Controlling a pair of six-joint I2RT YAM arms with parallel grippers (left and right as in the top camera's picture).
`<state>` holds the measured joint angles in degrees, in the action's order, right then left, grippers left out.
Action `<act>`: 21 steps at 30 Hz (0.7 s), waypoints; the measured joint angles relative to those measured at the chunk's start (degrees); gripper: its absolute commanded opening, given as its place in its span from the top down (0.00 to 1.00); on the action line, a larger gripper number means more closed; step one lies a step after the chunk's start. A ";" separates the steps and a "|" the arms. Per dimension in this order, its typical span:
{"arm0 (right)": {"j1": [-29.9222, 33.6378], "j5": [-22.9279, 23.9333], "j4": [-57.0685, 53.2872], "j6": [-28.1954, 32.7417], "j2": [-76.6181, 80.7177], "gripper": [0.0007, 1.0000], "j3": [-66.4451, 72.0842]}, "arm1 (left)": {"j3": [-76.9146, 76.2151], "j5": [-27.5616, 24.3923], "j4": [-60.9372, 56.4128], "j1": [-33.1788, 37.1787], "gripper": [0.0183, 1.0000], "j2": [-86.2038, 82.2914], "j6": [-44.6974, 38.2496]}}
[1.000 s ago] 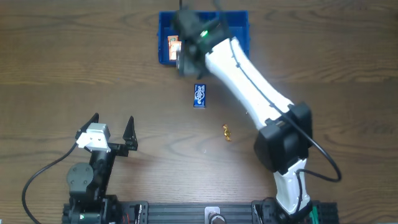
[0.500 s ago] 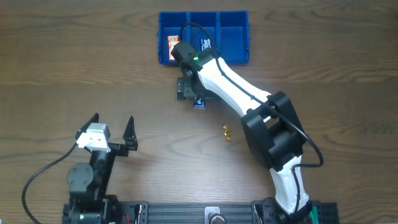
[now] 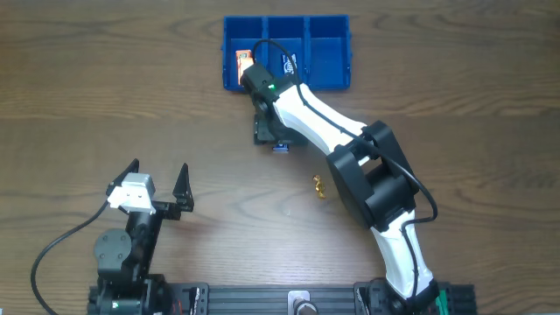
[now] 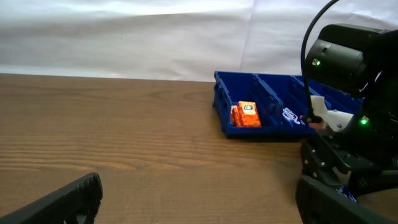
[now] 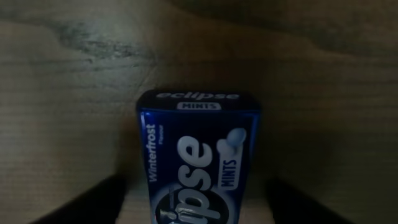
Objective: Sort Candies Into Trays
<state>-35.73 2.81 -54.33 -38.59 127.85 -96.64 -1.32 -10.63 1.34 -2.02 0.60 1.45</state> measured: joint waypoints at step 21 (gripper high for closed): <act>-1.03 2.89 -1.92 0.13 -10.95 0.96 1.16 | 0.00 0.00 0.00 0.00 0.00 0.00 0.00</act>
<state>-36.75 5.69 -56.25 -38.46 116.90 -95.48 -1.32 -10.63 1.34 -2.02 0.60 1.45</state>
